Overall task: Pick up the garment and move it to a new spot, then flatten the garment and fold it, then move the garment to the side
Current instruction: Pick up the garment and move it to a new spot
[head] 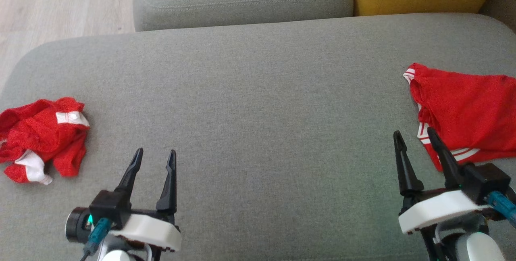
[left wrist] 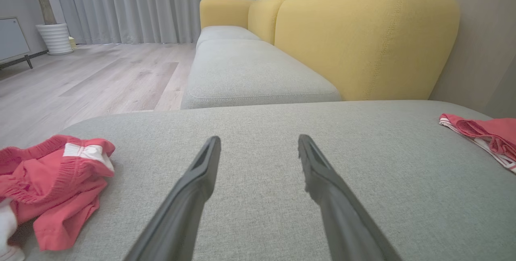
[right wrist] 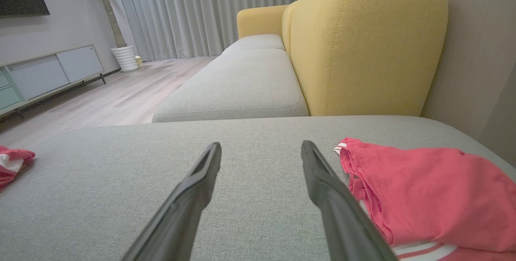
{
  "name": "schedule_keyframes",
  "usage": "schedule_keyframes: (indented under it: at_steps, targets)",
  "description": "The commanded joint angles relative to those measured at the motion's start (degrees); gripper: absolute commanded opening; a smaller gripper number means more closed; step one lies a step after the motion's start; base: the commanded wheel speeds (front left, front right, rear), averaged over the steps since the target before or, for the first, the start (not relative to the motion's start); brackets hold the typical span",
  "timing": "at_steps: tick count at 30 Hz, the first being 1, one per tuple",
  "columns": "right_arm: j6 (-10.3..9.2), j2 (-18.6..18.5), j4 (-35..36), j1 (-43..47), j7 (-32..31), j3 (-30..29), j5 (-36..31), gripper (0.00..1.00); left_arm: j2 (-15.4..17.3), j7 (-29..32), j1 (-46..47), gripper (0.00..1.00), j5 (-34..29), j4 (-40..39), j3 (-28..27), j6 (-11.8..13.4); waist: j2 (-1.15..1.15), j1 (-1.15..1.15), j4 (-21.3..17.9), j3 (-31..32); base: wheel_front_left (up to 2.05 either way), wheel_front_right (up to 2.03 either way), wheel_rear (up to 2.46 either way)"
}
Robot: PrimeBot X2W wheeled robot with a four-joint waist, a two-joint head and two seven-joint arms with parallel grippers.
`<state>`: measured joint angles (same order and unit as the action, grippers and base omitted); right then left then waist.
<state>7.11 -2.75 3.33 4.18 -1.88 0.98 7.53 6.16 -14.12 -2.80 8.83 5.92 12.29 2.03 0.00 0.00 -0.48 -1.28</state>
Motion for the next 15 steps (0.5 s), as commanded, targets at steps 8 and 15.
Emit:
schedule_keyframes:
  at_steps: [8,15]
  targets:
    - [0.37,-0.13,2.24,-1.81,-0.01,0.86,-0.11,1.00,0.80,-0.21,2.68,1.00,0.73,-1.58,-1.39,0.50,0.00,0.00,0.23,-0.29,0.00,0.00,0.00]
    - [0.37,-0.13,2.38,-1.12,-0.08,-0.40,-0.04,1.00,0.75,-0.38,3.19,1.00,0.92,-1.42,-0.86,0.55,0.00,0.00,1.90,0.13,0.00,0.00,0.00]
